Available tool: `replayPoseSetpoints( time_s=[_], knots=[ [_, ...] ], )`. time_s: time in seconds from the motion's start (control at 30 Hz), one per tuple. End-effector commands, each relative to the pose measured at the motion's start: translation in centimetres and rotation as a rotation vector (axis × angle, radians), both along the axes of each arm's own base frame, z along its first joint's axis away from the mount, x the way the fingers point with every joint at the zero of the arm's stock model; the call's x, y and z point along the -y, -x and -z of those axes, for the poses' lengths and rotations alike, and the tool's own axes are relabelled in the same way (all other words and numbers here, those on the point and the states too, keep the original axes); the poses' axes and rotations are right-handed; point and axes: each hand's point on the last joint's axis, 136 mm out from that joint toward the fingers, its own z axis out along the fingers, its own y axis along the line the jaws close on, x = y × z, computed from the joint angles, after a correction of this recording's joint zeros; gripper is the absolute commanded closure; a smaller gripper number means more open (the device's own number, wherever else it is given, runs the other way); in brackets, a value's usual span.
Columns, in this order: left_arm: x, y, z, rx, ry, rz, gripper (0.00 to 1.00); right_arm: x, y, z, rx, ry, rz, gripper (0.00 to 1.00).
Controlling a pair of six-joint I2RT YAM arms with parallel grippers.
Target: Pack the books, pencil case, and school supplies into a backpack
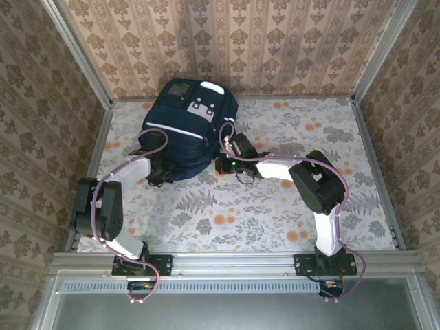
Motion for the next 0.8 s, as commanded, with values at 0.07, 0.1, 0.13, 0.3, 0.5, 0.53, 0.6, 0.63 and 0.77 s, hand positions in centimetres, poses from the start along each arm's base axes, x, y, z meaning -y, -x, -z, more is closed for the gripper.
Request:
replayPoseSetpoints(
  time_s=[0.07,0.1,0.13,0.3,0.5,0.53,0.6,0.63,0.77],
  knots=[
    [-3.8,2.4,-1.4,-0.027,-0.084,-0.073,1.00,4.6,-1.6,1.3,-0.004,0.110,0.078,1.00],
    [-3.9,2.5,-1.6,-0.022,-0.085,-0.071,1.00,5.1,-2.0,1.5,-0.003,0.117,0.088,1.00],
    [-3.9,2.6,-1.7,-0.021,-0.085,-0.071,1.00,5.7,-2.5,1.6,-0.006,0.122,0.102,1.00],
    [-2.7,3.0,-1.5,-0.019,-0.038,-0.033,1.00,6.4,-4.0,1.2,-0.019,0.102,0.120,1.00],
    [4.2,2.2,-1.7,0.021,0.069,0.188,1.00,5.9,-2.3,-3.3,0.039,-0.011,0.115,0.46],
    [6.1,2.1,-1.8,0.029,0.106,0.242,1.00,6.6,-2.1,-3.9,0.043,-0.016,0.150,0.39],
    [9.6,2.2,-2.1,0.027,0.176,0.332,1.00,8.9,-1.5,-5.2,0.056,-0.003,0.236,0.32],
    [11.0,2.2,-2.3,0.030,0.204,0.369,1.00,10.9,-1.2,-5.9,0.066,0.035,0.309,0.31],
    [17.5,4.1,-3.6,0.038,0.252,0.546,1.00,17.8,0.4,-9.2,0.166,0.183,0.542,0.32]
  ],
)
